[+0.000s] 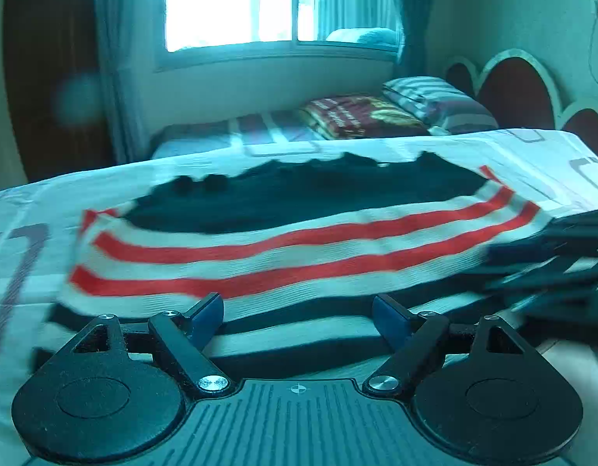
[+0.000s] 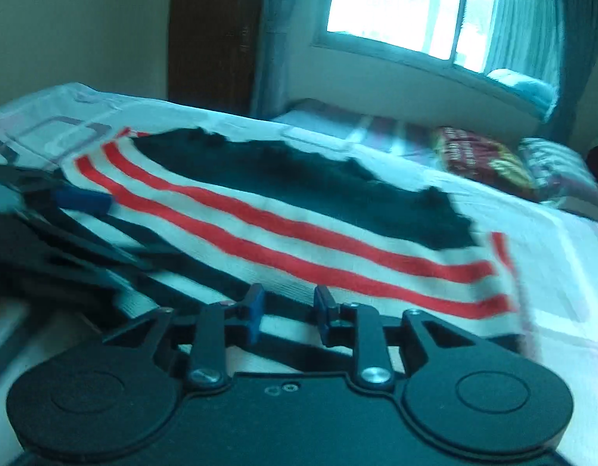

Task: Fold small clothes
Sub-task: 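Smooth the folded sweater flat with both tools open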

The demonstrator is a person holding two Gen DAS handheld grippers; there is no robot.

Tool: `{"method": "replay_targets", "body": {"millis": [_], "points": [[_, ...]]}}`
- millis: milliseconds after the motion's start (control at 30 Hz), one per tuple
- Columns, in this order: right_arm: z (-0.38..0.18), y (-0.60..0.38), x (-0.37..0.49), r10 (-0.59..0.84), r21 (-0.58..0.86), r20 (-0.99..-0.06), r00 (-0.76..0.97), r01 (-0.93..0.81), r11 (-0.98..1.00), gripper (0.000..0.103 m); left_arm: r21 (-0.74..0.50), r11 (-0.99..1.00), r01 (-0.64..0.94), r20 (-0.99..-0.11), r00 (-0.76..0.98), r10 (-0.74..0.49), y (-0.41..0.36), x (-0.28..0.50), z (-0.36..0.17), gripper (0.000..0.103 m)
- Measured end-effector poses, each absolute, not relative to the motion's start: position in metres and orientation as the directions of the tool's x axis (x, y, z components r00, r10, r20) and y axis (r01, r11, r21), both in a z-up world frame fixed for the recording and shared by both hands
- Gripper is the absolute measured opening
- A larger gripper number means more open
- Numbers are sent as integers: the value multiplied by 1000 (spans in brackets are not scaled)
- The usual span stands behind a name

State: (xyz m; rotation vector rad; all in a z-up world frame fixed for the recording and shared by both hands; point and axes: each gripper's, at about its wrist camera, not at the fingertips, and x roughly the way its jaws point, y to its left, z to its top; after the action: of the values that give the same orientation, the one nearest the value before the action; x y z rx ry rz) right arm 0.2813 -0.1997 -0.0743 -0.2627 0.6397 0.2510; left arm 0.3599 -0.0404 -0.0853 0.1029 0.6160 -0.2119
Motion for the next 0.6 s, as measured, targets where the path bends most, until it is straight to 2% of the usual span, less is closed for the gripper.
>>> {"method": "replay_targets", "body": {"millis": [67, 100, 133, 200, 267, 300, 367, 500, 567, 600], "points": [[-72, -223, 274, 68, -198, -605, 793, -233, 952, 29, 55, 981, 185, -576, 808, -121, -18, 358, -86, 85], [-73, -240, 272, 25, -205, -609, 793, -188, 960, 31, 42, 986, 162, -575, 811, -109, -4, 355, -87, 93], [-75, -258, 270, -23, -210, -621, 784, -138, 968, 30, 34, 991, 127, -577, 812, -84, 11, 354, -88, 94], [-72, -287, 260, 0, -132, -616, 788, -103, 986, 29, 25, 995, 96, -575, 815, -64, 30, 349, -90, 93], [-63, -284, 251, -22, -134, -600, 799, -74, 988, 26, 21, 998, 66, -566, 823, -43, 26, 344, -84, 93], [-57, -279, 245, -17, -119, -570, 822, -62, 991, 28, 18, 998, 68, -555, 831, -47, 19, 341, -80, 93], [-52, -267, 238, 76, -32, -540, 838, -110, 993, 29, -26, 994, 105, -521, 847, -103, 3, 331, -73, 93], [-65, -215, 242, 199, -9, -585, 786, -252, 968, 28, -74, 979, 192, -535, 821, -202, -37, 323, -75, 93], [-74, -193, 246, 202, -30, -607, 769, -277, 960, 29, -114, 973, 202, -566, 791, -231, -50, 324, -82, 93], [-79, -185, 249, 170, -63, -625, 762, -267, 962, 29, -79, 975, 206, -580, 786, -213, -58, 323, -85, 93]]}}
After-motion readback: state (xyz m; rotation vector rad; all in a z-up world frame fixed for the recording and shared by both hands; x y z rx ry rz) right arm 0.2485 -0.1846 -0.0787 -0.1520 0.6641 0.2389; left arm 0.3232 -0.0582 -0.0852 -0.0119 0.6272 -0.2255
